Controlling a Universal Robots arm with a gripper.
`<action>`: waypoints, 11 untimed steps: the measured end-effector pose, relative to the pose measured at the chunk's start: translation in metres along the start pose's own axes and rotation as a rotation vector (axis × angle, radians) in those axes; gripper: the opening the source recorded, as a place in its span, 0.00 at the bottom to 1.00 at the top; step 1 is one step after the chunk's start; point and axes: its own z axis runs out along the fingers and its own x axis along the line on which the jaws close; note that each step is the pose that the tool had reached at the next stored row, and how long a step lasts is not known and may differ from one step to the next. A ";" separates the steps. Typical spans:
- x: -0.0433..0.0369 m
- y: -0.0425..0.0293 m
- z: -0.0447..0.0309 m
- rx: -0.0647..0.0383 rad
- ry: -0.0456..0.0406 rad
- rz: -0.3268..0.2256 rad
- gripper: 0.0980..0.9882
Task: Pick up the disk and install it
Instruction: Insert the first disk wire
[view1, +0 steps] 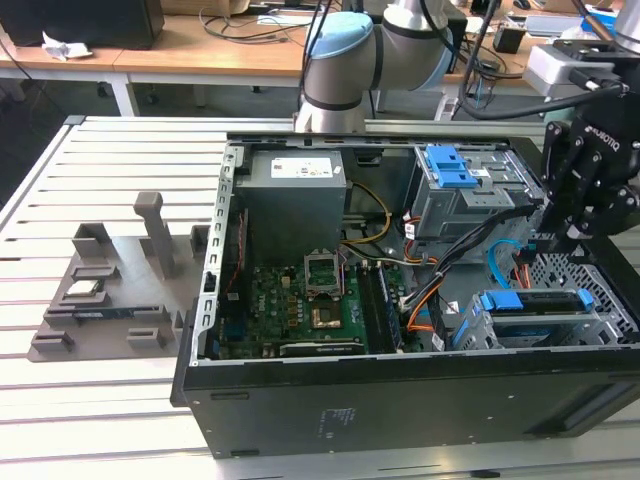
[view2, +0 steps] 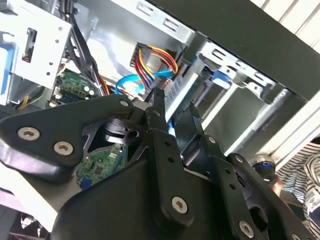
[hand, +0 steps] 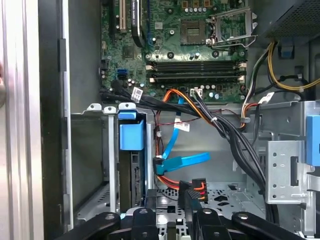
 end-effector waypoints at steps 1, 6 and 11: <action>-0.0018 0.0000 0.0014 0.000 0.0000 0.000 0.30; -0.0083 -0.0004 0.0078 0.000 -0.0002 0.000 0.30; -0.0093 -0.0010 0.0171 0.000 0.0003 0.000 0.30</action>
